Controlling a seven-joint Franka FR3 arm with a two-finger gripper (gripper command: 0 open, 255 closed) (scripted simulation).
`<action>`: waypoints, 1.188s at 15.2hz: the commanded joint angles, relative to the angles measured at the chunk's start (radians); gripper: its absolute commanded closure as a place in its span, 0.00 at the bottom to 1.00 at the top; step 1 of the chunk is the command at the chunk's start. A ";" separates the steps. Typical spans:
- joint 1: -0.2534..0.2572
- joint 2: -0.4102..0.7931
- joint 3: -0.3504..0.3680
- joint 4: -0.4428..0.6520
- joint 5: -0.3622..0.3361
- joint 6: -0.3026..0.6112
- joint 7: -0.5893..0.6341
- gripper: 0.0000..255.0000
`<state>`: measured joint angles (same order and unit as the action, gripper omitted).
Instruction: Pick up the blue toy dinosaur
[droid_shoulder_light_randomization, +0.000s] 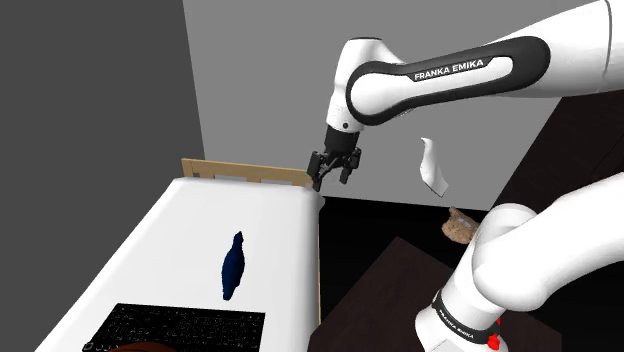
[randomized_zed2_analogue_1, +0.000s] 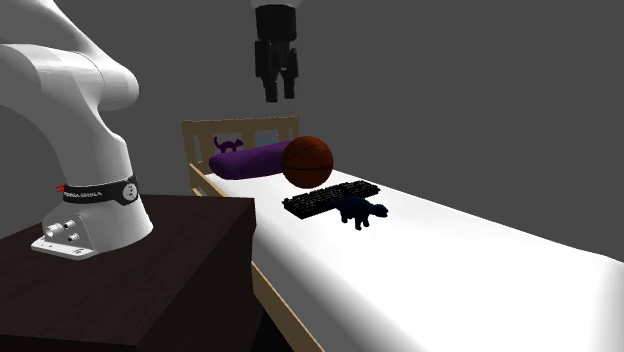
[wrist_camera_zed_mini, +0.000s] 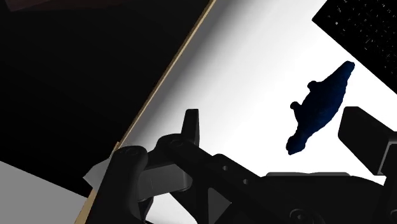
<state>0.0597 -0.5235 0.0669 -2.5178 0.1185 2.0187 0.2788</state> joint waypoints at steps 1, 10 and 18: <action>0.004 0.072 0.015 0.003 0.014 0.073 0.023 0.00; 0.028 0.410 0.082 0.091 0.049 0.333 0.141 0.00; 0.059 0.730 0.105 0.264 0.028 0.493 0.253 0.00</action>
<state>0.1137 0.1581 0.1723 -2.2939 0.1536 2.5006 0.5157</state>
